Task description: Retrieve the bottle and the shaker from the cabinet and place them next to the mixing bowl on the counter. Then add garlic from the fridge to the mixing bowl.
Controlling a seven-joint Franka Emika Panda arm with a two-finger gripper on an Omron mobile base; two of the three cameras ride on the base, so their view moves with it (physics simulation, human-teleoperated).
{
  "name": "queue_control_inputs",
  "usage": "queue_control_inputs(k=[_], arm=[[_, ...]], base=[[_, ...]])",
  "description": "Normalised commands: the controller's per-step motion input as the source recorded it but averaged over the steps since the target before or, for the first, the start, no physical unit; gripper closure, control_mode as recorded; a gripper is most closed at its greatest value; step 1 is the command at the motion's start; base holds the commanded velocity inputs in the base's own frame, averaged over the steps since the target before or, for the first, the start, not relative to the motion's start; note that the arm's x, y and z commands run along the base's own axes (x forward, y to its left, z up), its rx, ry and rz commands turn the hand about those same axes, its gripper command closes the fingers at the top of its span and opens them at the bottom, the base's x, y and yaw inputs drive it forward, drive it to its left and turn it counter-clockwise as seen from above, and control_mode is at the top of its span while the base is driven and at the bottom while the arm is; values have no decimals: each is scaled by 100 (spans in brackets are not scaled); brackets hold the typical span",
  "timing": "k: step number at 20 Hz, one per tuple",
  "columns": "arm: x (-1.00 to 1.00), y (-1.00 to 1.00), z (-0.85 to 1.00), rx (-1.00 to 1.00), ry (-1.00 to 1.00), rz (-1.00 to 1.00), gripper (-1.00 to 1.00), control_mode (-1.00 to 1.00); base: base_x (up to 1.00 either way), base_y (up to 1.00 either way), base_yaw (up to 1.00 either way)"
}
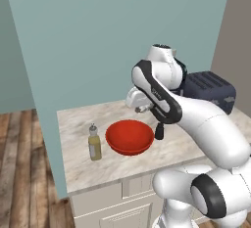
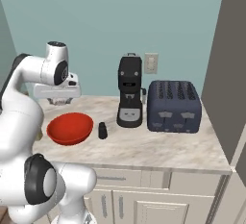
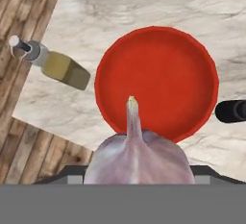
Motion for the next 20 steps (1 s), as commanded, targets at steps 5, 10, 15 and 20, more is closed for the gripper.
queue_control_inputs(k=[5,10,15,20], arm=[[5,0,-45,-4,0,-1,100,-100],[0,0,-55,-3,0,-6,100,-100],[13,4,-36,-1,0,-7,100,-100],[32,7,-25,0,0,-5,100,-100]], base=[[0,0,0],[0,0,0],[0,0,0],[0,0,0]])
